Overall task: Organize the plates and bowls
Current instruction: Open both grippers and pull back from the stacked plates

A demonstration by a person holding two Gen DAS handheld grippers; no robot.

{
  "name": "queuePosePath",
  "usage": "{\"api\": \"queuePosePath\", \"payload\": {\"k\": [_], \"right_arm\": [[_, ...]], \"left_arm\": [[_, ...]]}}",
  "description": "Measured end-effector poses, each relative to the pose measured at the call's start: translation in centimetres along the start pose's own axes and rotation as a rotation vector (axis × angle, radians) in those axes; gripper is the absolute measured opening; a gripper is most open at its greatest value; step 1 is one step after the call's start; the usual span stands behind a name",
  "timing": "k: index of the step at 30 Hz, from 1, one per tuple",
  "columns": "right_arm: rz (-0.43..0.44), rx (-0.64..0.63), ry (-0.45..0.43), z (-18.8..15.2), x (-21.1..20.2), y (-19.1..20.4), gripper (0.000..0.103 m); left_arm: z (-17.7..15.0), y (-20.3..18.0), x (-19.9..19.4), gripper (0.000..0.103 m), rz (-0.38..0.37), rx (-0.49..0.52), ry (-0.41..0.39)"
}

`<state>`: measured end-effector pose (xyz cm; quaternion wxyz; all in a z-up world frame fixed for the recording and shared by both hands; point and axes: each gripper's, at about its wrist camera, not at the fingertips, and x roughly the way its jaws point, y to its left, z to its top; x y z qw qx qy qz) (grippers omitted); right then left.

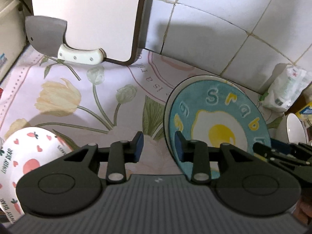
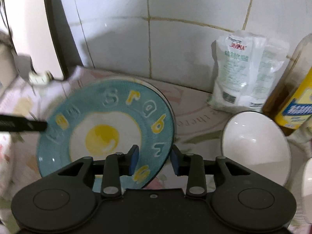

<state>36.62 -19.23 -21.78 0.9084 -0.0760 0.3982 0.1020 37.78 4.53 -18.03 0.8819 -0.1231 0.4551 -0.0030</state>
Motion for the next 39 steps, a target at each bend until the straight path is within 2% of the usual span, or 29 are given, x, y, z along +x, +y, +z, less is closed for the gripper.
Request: {"api": "queuePosePath", "payload": {"k": [6, 9, 10, 12, 17, 20, 26, 29, 32, 34, 39], "right_arm": [[0.059, 0.018, -0.039, -0.8, -2.9, 0.0, 0.042], [0.093, -0.001, -0.077, -1.5, -5.9, 0.4, 0.044], [0.104, -0.008, -0.093, -1.6, -6.8, 0.7, 0.045], [0.133, -0.016, -0.122, -2.0, -8.9, 1.1, 0.049], [0.188, -0.044, -0.185, -2.9, -13.8, 2.5, 0.057], [0.219, -0.086, -0.199, -3.4, -15.9, 3.5, 0.067], [0.279, -0.14, -0.244, -4.1, -19.7, 6.0, 0.072], [0.328, -0.121, -0.258, -4.4, -20.7, 7.2, 0.072], [0.373, -0.114, -0.274, -4.9, -21.3, 8.6, 0.073], [0.394, -0.126, -0.288, -5.3, -21.5, 10.0, 0.073], [0.44, -0.109, -0.304, -6.7, -19.8, 12.7, 0.073]], "left_arm": [[-0.9, 0.0, -3.7, 0.034, -0.047, 0.052, -0.035], [-1.5, 0.2, -6.4, 0.034, -0.089, 0.087, -0.06], [-1.7, 0.5, -7.3, 0.035, -0.082, 0.094, -0.08], [-2.2, 0.9, -9.4, 0.037, -0.07, 0.114, -0.114], [-3.3, 3.1, -14.0, 0.04, -0.092, 0.153, -0.166], [-4.2, 4.6, -16.7, 0.042, -0.093, 0.183, -0.207], [-5.9, 7.5, -20.8, 0.056, -0.105, 0.22, -0.243], [-6.9, 9.0, -22.0, 0.064, -0.101, 0.246, -0.255], [-8.0, 10.8, -22.6, 0.066, -0.097, 0.251, -0.263], [-8.9, 12.0, -22.7, 0.07, -0.079, 0.247, -0.3], [-10.4, 15.0, -21.5, 0.078, -0.024, 0.255, -0.316]]}}
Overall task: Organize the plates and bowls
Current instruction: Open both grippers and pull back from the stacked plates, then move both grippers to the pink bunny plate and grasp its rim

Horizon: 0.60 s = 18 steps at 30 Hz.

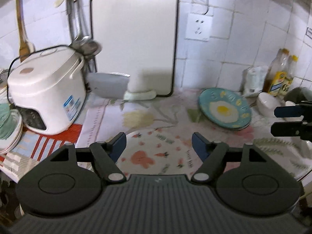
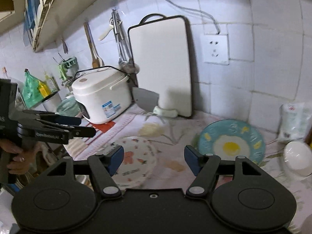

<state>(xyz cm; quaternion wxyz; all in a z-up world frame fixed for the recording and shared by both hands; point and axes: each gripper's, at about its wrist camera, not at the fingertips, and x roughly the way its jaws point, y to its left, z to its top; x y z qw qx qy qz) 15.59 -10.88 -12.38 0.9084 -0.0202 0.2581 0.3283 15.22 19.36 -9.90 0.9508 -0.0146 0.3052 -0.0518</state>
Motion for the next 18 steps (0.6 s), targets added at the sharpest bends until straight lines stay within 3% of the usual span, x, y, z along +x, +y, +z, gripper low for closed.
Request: {"api": "queuePosePath", "payload": {"k": [9, 12, 18], "right_arm": [[0.034, 0.025, -0.035, -2.5, 4.7, 2.3, 0.073], [0.027, 0.041, -0.045, -2.9, 5.9, 2.8, 0.073], [0.022, 0.01, 0.017, -3.5, 9.4, 3.2, 0.073]], "left_arm": [[-4.0, 3.5, 2.2, 0.078, 0.027, -0.075, 0.062], [-4.7, 4.2, 2.2, 0.078, 0.002, -0.101, 0.053], [-5.9, 5.3, 4.0, 0.076, 0.017, -0.124, 0.067]]}}
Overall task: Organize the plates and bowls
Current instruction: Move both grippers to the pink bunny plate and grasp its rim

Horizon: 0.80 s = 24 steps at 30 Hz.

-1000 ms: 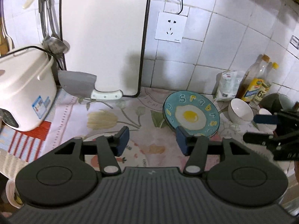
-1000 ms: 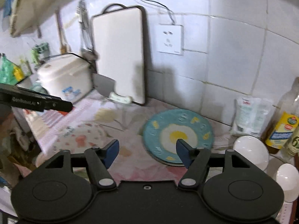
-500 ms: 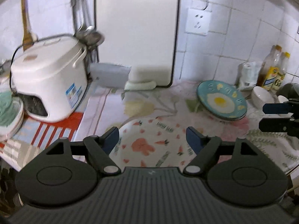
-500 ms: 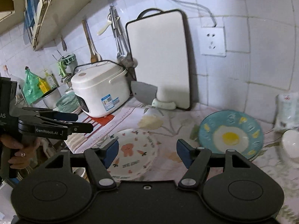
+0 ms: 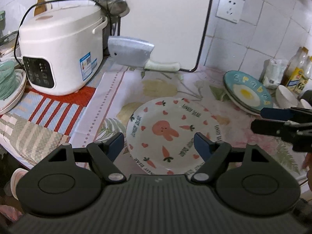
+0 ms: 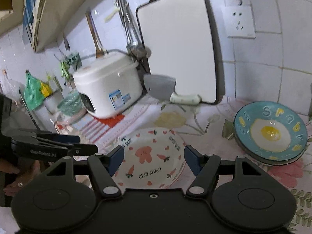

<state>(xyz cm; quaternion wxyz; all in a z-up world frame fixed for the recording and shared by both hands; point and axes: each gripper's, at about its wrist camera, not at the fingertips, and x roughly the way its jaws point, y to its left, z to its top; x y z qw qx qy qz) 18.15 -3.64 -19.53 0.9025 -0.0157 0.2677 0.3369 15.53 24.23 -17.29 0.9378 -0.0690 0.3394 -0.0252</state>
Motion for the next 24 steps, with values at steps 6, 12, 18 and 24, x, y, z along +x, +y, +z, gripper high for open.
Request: {"api": "queuePosePath", "payload": {"k": [6, 12, 18, 24], "right_arm": [[-0.032, 0.011, 0.085, -1.0, 3.9, -0.9, 0.073], [-0.003, 0.069, 0.124, -2.7, 7.2, -2.6, 0.072], [-0.001, 0.11, 0.142, -3.4, 9.1, -3.1, 0.072], [-0.015, 0.153, 0.152, -3.1, 9.8, -3.4, 0.053]], "left_arm": [[-1.2, 1.3, 3.3, 0.075, 0.002, -0.033, 0.058], [-2.6, 2.2, 7.4, 0.067, 0.069, -0.051, 0.133], [-3.1, 3.6, 8.8, 0.054, 0.042, -0.171, 0.158], [-3.3, 3.6, 9.3, 0.027, 0.045, -0.182, 0.15]]}}
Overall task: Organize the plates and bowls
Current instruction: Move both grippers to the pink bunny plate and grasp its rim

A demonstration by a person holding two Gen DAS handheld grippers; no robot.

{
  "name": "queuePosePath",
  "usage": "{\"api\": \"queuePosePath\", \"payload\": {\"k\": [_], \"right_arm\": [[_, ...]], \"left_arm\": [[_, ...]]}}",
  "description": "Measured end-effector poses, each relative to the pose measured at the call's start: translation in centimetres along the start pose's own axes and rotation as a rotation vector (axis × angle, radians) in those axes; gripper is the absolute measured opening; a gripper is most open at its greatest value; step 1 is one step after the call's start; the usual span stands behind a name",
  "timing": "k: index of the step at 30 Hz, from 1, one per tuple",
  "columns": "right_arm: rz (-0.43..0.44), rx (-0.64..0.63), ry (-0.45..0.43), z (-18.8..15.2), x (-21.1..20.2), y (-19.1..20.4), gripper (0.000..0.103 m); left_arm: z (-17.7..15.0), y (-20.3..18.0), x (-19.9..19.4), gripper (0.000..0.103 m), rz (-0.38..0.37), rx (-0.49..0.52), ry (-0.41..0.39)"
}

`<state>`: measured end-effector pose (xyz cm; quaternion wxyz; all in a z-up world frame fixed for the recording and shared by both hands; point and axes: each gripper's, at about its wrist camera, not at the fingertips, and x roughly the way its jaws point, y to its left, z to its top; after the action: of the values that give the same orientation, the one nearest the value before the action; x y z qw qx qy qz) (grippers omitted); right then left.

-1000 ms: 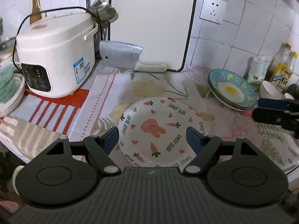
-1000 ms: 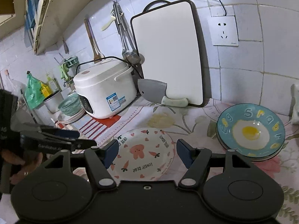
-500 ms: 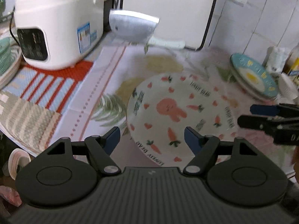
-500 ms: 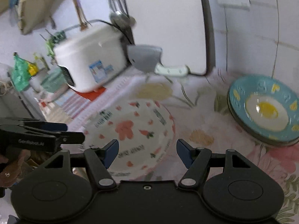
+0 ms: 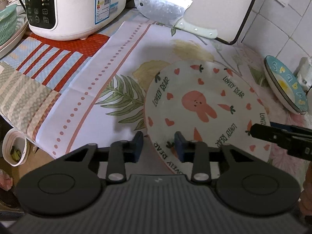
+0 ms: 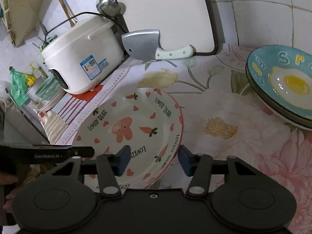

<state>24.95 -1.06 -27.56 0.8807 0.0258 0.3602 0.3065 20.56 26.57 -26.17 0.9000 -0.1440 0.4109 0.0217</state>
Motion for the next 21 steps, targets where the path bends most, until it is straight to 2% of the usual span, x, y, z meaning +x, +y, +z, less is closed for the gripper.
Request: {"api": "queuePosePath", "payload": {"k": [1, 4, 6, 11, 14, 18, 21], "right_arm": [[-0.006, -0.001, 0.001, 0.0, 0.1, -0.1, 0.051], [-0.02, 0.009, 0.006, 0.0, 0.4, -0.6, 0.035], [-0.023, 0.021, 0.029, -0.1, 0.9, -1.0, 0.02], [0.016, 0.075, 0.017, -0.4, 1.3, -1.7, 0.021], [0.031, 0.063, 0.022, -0.4, 1.4, -1.8, 0.021], [0.007, 0.072, 0.054, 0.0, 1.0, -1.5, 0.021], [0.024, 0.078, 0.057, 0.0, -0.2, -1.7, 0.021]], "left_arm": [[0.0, -0.1, 0.0, 0.026, -0.004, 0.001, -0.003], [-0.1, -0.3, -0.1, 0.025, 0.002, -0.007, -0.01], [-0.2, -0.1, 0.0, 0.024, -0.003, -0.026, -0.008], [-0.1, -0.1, 0.1, 0.024, -0.002, -0.052, -0.003], [0.0, -0.2, 0.1, 0.024, 0.007, -0.054, 0.006], [0.5, -0.7, -0.1, 0.024, 0.01, -0.045, 0.069], [0.1, -1.3, -1.2, 0.024, -0.002, -0.008, 0.071]]}}
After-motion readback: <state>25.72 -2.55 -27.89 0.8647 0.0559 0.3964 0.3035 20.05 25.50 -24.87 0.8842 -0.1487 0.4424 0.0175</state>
